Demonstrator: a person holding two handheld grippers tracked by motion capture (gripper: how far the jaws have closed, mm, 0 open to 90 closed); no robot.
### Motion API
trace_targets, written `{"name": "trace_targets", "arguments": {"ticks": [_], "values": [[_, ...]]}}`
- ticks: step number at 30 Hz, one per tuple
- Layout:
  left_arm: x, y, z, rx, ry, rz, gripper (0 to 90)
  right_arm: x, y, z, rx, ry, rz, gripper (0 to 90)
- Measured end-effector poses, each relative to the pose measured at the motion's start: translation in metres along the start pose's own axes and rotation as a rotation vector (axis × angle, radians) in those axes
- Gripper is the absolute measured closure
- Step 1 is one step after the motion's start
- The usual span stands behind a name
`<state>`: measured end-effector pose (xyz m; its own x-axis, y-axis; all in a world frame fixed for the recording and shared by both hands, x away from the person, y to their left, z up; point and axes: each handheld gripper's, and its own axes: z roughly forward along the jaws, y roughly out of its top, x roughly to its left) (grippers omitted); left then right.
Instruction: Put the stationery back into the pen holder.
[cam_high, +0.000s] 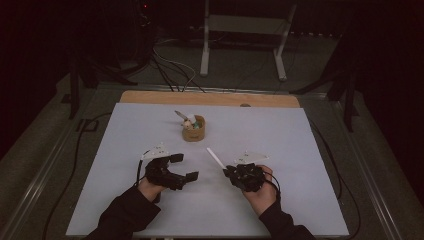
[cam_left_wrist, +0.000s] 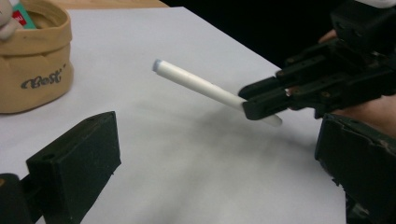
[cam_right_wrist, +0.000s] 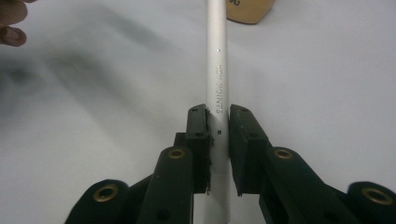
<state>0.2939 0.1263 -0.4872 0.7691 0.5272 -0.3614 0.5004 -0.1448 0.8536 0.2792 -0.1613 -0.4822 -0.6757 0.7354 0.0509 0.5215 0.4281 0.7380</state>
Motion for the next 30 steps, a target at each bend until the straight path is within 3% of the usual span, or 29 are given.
{"name": "trace_targets", "arguments": {"ticks": [4, 9, 15, 20, 23, 27, 30], "values": [[-0.001, 0.006, 0.004, -0.001, -0.005, -0.015, 0.8, -0.001, -0.001, -0.005, -0.019, -0.001, 0.011, 78.3], [-0.003, 0.013, 0.007, -0.011, 0.006, -0.005, 0.7, -0.001, -0.001, -0.009, -0.031, -0.002, 0.017, 78.3], [-0.002, 0.019, 0.010, -0.015, 0.024, -0.036, 0.8, -0.002, -0.001, -0.010, -0.034, -0.001, 0.022, 78.3], [0.000, 0.024, 0.013, -0.021, 0.010, -0.098, 1.5, -0.003, 0.000, -0.014, -0.058, -0.008, 0.028, 78.3], [0.000, 0.026, 0.016, -0.017, -0.007, -0.119, 1.5, -0.003, 0.000, -0.016, -0.067, -0.009, 0.029, 78.3], [-0.001, 0.029, 0.018, -0.010, 0.001, -0.131, 1.5, -0.004, 0.000, -0.018, -0.075, -0.009, 0.030, 78.3], [0.001, 0.032, 0.023, -0.014, -0.010, -0.172, 1.5, -0.003, 0.001, -0.019, -0.084, -0.006, 0.029, 78.3]]}}
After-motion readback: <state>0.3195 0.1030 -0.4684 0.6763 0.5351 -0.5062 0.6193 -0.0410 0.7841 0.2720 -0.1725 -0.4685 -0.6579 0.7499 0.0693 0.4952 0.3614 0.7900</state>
